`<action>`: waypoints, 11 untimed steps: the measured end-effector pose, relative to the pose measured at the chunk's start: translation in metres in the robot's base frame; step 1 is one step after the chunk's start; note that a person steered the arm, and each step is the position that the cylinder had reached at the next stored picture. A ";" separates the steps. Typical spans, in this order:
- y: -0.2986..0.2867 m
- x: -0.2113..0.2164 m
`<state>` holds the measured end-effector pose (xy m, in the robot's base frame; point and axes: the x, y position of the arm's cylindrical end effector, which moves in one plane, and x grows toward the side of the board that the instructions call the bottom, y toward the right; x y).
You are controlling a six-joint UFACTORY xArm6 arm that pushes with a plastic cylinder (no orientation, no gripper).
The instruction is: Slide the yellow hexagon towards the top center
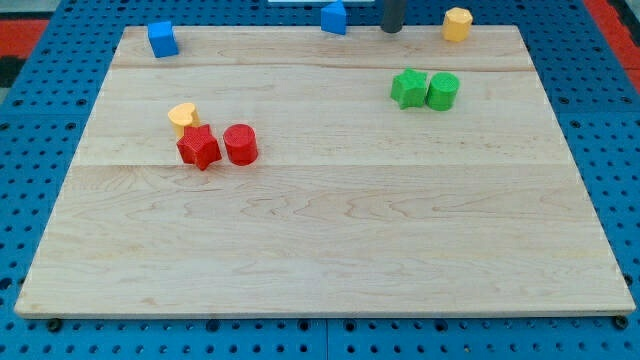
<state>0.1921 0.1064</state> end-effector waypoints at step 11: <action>0.070 0.090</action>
